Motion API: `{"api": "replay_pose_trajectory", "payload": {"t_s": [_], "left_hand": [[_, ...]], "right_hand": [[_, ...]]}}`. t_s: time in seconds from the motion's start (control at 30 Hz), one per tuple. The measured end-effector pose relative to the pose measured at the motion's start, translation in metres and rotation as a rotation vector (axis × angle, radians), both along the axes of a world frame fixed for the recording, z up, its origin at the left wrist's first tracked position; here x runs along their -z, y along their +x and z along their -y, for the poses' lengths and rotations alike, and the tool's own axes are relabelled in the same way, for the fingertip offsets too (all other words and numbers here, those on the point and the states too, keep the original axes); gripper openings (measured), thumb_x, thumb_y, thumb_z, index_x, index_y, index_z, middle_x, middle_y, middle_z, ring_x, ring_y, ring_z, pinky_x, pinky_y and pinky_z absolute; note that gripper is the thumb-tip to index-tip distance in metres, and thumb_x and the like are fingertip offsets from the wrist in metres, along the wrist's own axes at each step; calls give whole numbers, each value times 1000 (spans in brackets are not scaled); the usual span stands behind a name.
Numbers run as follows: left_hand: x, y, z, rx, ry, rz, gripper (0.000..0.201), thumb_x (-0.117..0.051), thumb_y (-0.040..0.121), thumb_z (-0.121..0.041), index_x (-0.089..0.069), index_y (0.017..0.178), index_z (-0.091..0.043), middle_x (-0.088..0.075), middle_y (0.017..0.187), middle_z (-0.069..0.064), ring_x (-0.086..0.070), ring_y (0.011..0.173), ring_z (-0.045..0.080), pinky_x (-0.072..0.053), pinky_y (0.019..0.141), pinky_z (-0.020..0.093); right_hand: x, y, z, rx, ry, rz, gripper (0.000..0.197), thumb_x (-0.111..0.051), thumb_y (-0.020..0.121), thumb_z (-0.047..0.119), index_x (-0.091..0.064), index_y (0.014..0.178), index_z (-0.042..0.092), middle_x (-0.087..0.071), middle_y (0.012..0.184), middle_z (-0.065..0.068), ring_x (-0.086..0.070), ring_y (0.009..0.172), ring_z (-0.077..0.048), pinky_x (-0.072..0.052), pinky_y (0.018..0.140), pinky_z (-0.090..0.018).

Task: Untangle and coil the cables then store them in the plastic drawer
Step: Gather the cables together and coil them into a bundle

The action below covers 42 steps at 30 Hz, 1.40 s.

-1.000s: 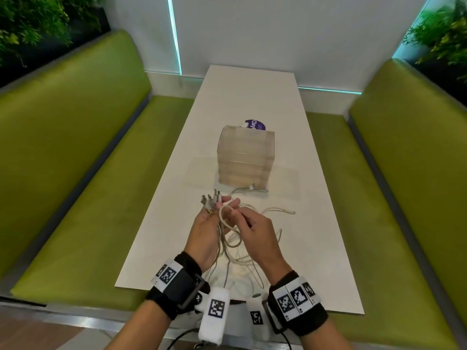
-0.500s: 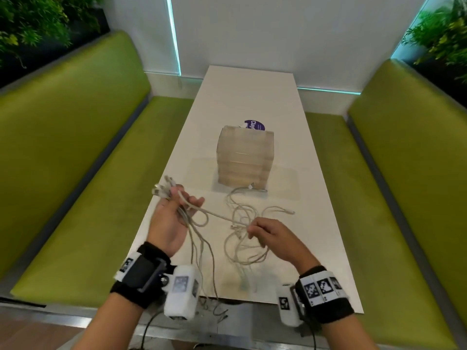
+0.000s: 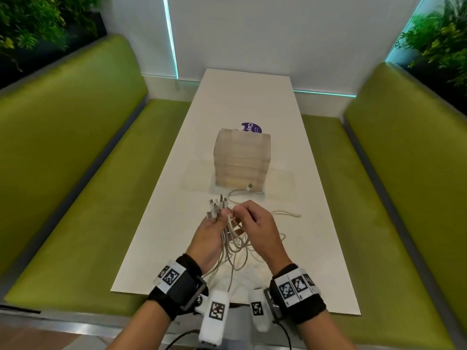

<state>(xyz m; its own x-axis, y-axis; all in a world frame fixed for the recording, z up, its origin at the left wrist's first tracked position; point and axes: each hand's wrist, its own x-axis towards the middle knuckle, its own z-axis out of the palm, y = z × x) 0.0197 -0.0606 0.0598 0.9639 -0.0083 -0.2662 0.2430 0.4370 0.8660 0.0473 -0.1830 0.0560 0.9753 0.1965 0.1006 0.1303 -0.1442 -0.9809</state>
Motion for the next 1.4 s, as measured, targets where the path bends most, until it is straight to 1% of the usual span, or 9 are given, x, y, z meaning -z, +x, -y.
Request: {"api": "replay_pose_trajectory", "payload": {"t_s": [0.17, 0.37, 0.5, 0.73, 0.97, 1.07, 1.23, 1.3, 1.4], "left_hand": [[1, 0, 2, -61, 135, 41, 34, -39, 101, -22, -64, 105, 0, -72, 100, 18, -71, 90, 25, -58, 80, 34], [5, 7, -21, -191, 219, 75, 28, -40, 101, -22, -53, 86, -2, -49, 68, 12, -53, 57, 16, -49, 62, 28], [-1, 17, -57, -294, 109, 127, 25, -38, 101, -20, -55, 85, -12, -48, 69, 1, -49, 52, 7, -44, 63, 25], [3, 13, -71, -367, -16, 155, 24, -40, 101, -18, -56, 84, -13, -49, 65, -4, -43, 51, 6, -45, 57, 18], [19, -1, -23, -129, -8, 24, 21, -44, 98, -19, -59, 111, -11, -47, 56, -6, -38, 53, 9, -37, 53, 19], [18, 0, -25, -7, -4, 31, 28, -44, 98, -22, -56, 124, -19, -42, 54, -5, -34, 51, 8, -35, 54, 20], [11, 3, -41, 153, 76, 32, 34, -53, 88, -23, -63, 114, -3, -42, 55, -2, -32, 51, 9, -31, 50, 19], [9, 4, -44, 166, 152, 47, 30, -53, 92, -21, -63, 110, 1, -44, 56, -2, -33, 51, 8, -30, 50, 20], [8, 3, -47, 173, 256, 35, 38, -56, 87, -30, -62, 88, 7, -44, 55, -1, -33, 50, 10, -32, 49, 20]], "right_hand": [[11, 1, -8, 111, -214, 73, 21, -56, 94, 33, -60, 82, 16, -68, 75, 2, -66, 73, -14, -54, 69, -43], [3, 7, 7, -87, -134, -80, 20, -61, 91, 35, -48, 90, 21, -49, 51, 11, -37, 50, -13, -32, 51, -26], [19, 20, 35, -249, -303, -48, 20, -58, 94, 23, -55, 77, 13, -48, 61, 12, -41, 56, -6, -36, 56, -20], [40, 39, 51, -161, -352, -39, 21, -55, 95, 18, -60, 75, 26, -55, 68, 4, -49, 66, -5, -38, 66, -18], [25, 17, 6, -227, -198, 33, 23, -56, 94, 14, -65, 76, 26, -52, 65, 8, -47, 62, -3, -38, 64, -16], [23, 14, -2, -311, -250, 63, 17, -56, 93, 17, -69, 82, 21, -62, 72, -4, -50, 68, -7, -39, 66, -18], [28, 20, -2, -359, -421, 130, 26, -55, 87, 36, -74, 88, 19, -71, 89, 6, -58, 88, -9, -47, 81, -30], [24, 20, -3, -355, -412, 157, 18, -59, 88, 25, -75, 89, 17, -68, 90, 10, -53, 87, 6, -42, 79, -19], [16, 16, -4, -317, -418, 218, 19, -58, 89, 25, -75, 88, 17, -70, 80, 2, -48, 75, 2, -35, 70, -13]]}}
